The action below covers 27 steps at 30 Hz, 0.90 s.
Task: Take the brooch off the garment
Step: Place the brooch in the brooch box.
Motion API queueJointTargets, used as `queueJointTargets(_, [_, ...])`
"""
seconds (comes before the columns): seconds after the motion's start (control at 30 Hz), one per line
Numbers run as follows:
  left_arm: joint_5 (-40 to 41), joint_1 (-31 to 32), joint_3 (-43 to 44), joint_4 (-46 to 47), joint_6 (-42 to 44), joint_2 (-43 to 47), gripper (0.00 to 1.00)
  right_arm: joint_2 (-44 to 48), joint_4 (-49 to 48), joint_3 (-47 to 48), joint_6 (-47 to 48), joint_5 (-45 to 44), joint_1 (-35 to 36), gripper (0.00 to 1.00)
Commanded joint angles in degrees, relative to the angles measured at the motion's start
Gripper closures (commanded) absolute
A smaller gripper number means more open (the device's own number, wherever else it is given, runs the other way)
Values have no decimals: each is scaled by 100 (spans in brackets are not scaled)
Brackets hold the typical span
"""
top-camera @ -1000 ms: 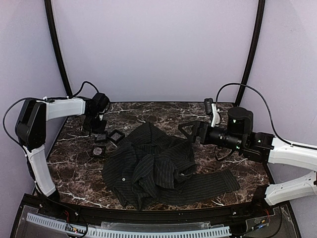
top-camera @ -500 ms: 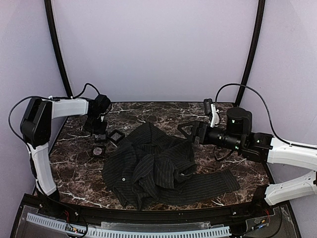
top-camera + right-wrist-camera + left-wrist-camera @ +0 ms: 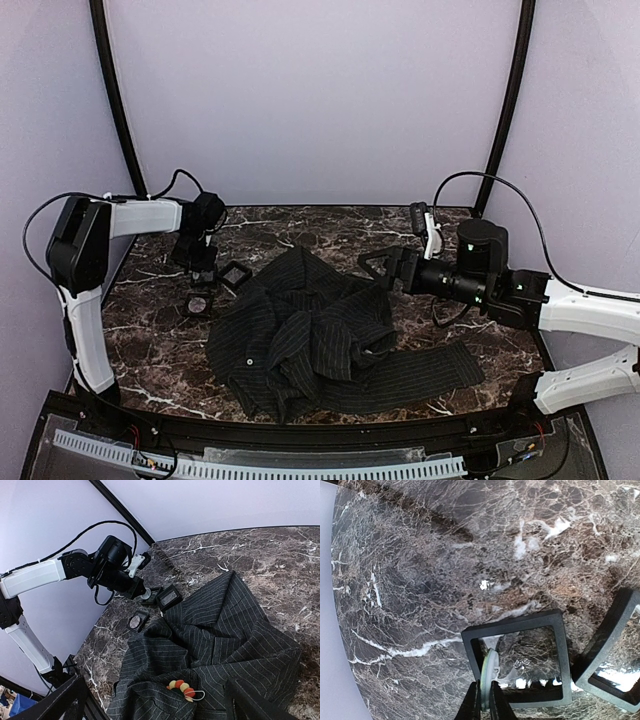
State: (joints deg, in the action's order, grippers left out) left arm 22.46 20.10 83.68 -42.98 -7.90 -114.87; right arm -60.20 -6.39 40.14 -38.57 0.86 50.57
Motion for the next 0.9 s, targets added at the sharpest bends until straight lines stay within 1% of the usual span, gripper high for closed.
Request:
queueJointTargets(0.0, [12,-32,190,-86,-24,-70,91,4,-182,-119,-76,89,-47,5])
queueJointTargets(0.1, [-20,-32,240,-90,-44,-118,89,4,-187,-142,-90,89,-47,5])
queueJointTargets(0.57, [-691,-32,447,-143,-229,-235,74,-17,-222,-208,-171,81,-56,5])
queueJointTargets(0.73, [-759,-28,427,-97,-246,-139,64,-1,-201,-192,-182,70,-53,5])
queueJointTargets(0.77, [-734,-31,401,-83,-247,-88,60,4,-184,-185,-175,52,-55,5])
queueJointTargets(0.87, [-634,-32,348,-50,-239,41,57,3,-119,-148,-146,13,-56,5])
